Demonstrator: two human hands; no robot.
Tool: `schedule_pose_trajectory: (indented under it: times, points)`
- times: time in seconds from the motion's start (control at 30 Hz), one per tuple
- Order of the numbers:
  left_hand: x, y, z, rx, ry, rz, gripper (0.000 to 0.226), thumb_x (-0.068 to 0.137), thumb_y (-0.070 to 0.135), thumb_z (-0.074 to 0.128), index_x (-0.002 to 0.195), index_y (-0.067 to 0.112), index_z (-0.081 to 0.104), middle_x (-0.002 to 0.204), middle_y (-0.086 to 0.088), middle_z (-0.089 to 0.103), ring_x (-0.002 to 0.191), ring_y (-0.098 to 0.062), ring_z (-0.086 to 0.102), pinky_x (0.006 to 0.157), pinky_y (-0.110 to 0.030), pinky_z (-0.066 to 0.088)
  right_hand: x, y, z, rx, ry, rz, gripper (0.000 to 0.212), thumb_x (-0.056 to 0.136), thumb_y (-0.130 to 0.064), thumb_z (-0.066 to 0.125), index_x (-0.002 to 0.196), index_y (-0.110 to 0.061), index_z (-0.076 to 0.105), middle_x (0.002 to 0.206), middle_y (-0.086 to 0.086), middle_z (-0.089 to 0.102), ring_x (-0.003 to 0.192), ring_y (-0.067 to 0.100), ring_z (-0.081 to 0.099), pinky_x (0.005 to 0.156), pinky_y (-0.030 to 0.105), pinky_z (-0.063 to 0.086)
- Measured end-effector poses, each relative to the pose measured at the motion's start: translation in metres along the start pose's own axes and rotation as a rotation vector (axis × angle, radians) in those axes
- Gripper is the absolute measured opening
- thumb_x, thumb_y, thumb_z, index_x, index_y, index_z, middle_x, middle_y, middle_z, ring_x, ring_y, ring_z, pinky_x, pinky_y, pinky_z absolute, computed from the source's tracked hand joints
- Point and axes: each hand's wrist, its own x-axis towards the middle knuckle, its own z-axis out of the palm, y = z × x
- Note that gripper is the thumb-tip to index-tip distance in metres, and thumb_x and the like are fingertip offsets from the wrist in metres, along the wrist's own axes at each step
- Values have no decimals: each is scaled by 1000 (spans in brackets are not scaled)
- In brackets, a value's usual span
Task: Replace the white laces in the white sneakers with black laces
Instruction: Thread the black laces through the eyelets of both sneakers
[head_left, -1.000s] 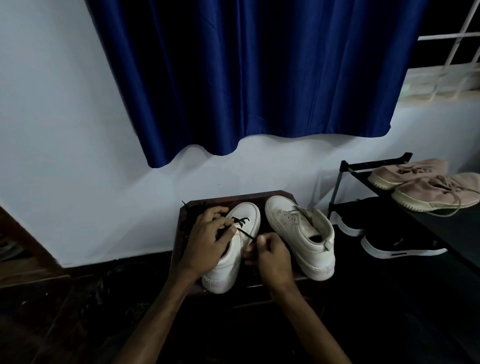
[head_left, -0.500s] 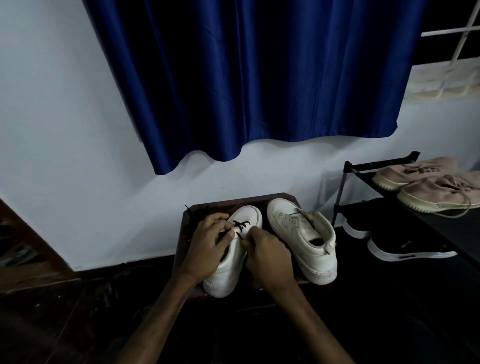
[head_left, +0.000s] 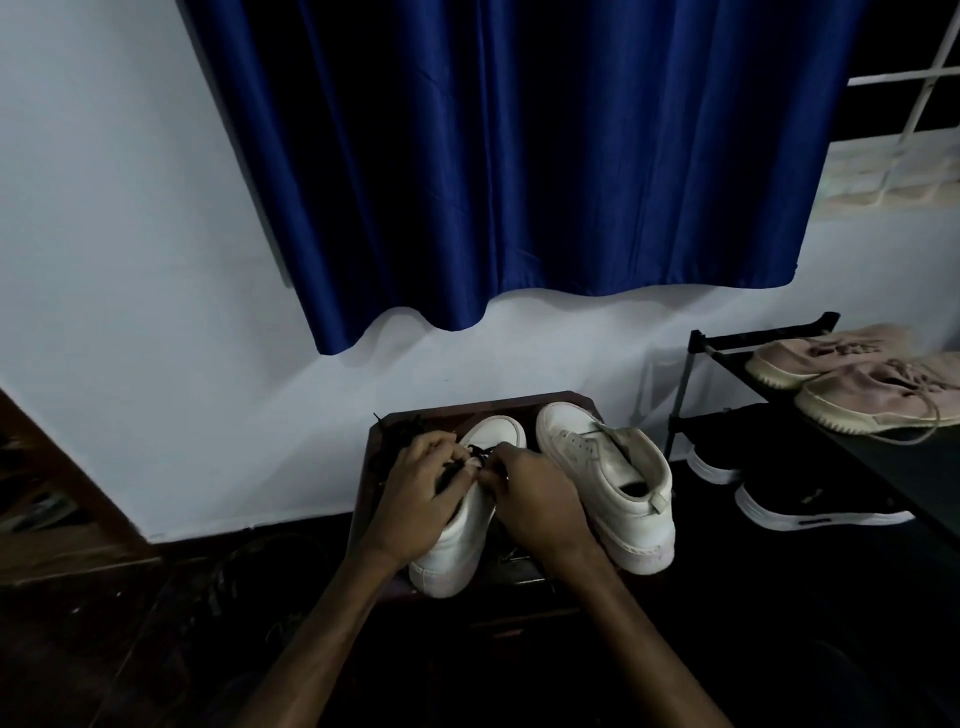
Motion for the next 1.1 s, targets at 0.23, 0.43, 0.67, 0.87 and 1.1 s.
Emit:
schedule_pose_trajectory:
  times: [0.23, 0.43, 0.67, 0.87, 1.1]
  points:
    - [0, -8, -19, -498, -13, -247, 23, 88, 30, 57, 108, 23, 64, 108, 1, 70, 106, -15, 64, 86, -22, 52, 3, 7, 7, 31, 30, -27, 9, 91, -30, 54, 89, -21, 54, 91, 5, 69, 91, 32, 63, 68, 38, 47]
    - [7, -13, -33, -194, 56, -188, 9, 86, 16, 72, 78, 17, 67, 82, 0, 70, 80, -12, 65, 76, -30, 50, 4, 5, 8, 25, 27, -49, 16, 91, -29, 54, 81, -27, 43, 90, 8, 69, 89, 34, 63, 67, 38, 45]
    - [45, 26, -28, 235, 85, 98, 13, 84, 35, 70, 88, 25, 64, 104, 12, 50, 98, -10, 52, 77, -33, 48, -9, 1, 1, -54, -62, 3, 18, 92, -32, 46, 94, -18, 56, 103, 10, 66, 98, 36, 62, 76, 39, 48]
    - [25, 25, -11, 151, 140, -46, 21, 93, 29, 60, 110, 18, 58, 110, 6, 54, 103, -13, 54, 85, -22, 40, -24, 12, -10, -357, -477, 147, 37, 87, -27, 54, 121, -13, 61, 125, 12, 63, 115, 33, 61, 92, 39, 48]
    - [8, 28, -5, -48, 207, -250, 16, 100, 16, 49, 106, 5, 59, 86, 20, 47, 85, -10, 51, 66, -9, 31, -6, 1, -9, 86, -51, 78, 29, 90, -50, 55, 99, -23, 64, 102, -2, 70, 97, 21, 64, 83, 38, 52]
